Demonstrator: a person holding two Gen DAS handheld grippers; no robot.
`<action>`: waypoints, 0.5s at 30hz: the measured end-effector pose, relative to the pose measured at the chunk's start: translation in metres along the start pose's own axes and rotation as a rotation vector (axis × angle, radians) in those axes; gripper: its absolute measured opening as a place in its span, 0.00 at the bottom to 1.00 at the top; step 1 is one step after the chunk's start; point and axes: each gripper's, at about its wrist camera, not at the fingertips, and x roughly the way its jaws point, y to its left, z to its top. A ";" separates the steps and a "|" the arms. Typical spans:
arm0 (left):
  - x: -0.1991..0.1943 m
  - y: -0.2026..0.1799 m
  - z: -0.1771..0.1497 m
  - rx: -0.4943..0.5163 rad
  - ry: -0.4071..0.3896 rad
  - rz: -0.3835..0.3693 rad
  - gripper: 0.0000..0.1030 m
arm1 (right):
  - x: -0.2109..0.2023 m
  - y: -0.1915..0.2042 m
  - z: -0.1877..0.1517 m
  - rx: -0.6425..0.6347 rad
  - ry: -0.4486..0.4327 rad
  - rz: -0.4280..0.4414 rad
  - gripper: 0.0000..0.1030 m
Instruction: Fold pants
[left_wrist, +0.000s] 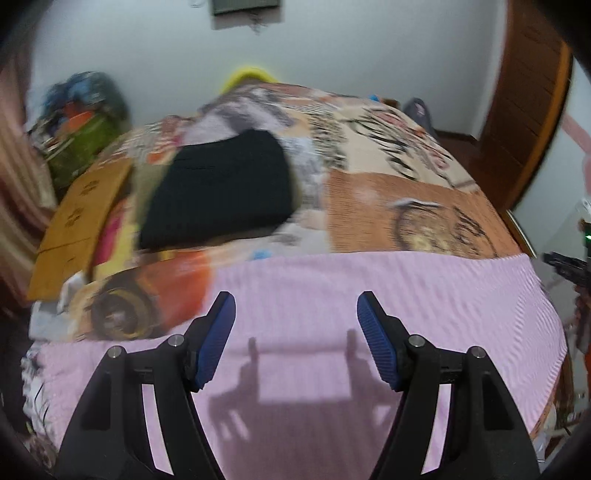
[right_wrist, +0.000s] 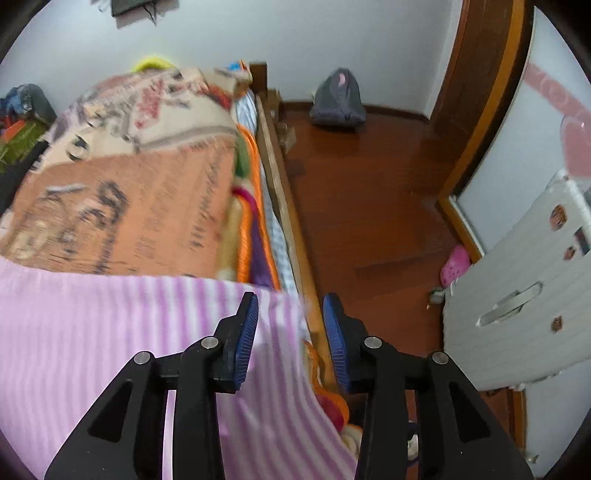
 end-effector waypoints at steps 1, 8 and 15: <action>-0.006 0.013 -0.003 -0.019 -0.006 0.015 0.66 | -0.015 0.004 0.001 -0.010 -0.025 0.008 0.40; -0.056 0.137 -0.024 -0.153 -0.059 0.171 0.69 | -0.094 0.070 0.017 -0.115 -0.187 0.109 0.48; -0.061 0.253 -0.053 -0.233 -0.022 0.219 0.72 | -0.121 0.174 0.035 -0.207 -0.244 0.276 0.60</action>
